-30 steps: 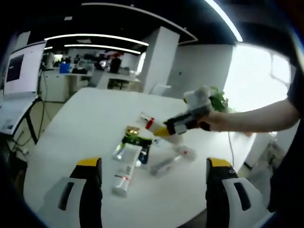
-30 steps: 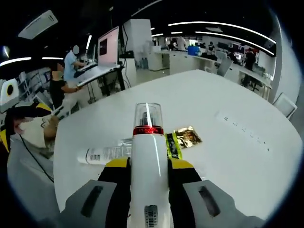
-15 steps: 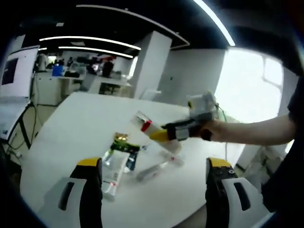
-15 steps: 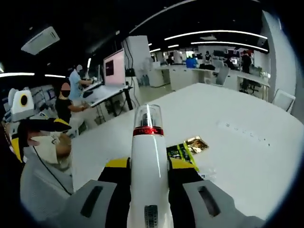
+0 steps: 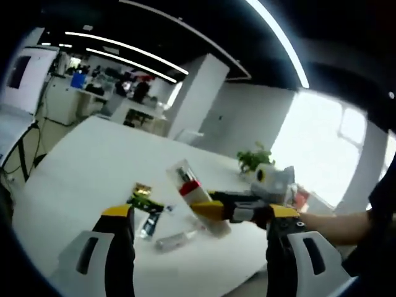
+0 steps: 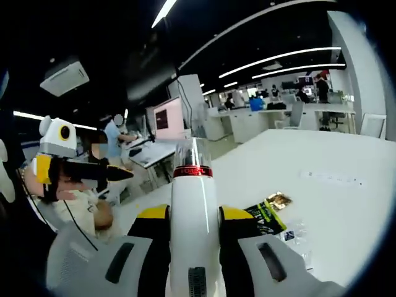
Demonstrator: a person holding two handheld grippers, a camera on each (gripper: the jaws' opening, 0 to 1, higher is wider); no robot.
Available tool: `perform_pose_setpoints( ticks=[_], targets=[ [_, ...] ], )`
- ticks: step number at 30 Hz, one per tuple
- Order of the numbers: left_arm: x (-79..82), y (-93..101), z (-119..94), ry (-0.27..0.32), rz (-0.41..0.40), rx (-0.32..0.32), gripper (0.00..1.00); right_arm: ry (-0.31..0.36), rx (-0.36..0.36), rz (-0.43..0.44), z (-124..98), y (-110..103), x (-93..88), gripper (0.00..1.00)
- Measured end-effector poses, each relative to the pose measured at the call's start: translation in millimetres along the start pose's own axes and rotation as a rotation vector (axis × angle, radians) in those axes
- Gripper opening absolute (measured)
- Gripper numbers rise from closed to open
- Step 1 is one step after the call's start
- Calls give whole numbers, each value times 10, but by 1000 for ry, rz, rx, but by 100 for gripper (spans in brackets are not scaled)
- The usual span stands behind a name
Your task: Arrange the skincare products in the storage area until every visible bottle or jar stands upright without overlapping.
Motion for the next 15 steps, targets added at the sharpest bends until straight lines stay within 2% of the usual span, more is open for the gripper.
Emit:
perform_pose_setpoints(
  ticks=[4,9,13,15],
  targets=[
    [43,29,53,-9,-14,5,79,50,14,-6,-27,-156,8,28],
    [156,45,144,-3,-82,32,75,59,29,-53,-17,-353,55,28],
    [231,57,211,15,-89,100,74,78,27,-106,-37,-503,106,28],
    [236,62,227,23,-139,119,73,93,17,-130,-70,-573,136,28]
  ],
)
Point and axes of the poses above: the point that each gripper's makers call its tool centre point, and the gripper's own axes: z roughly forward along the fingers, y roughly to its right, x roughly out of its top, the point moved 10 cm from there along -z, roughly backward along the fingers, and after that the axes turned 12 degrees about z, right-handed, at the moved point
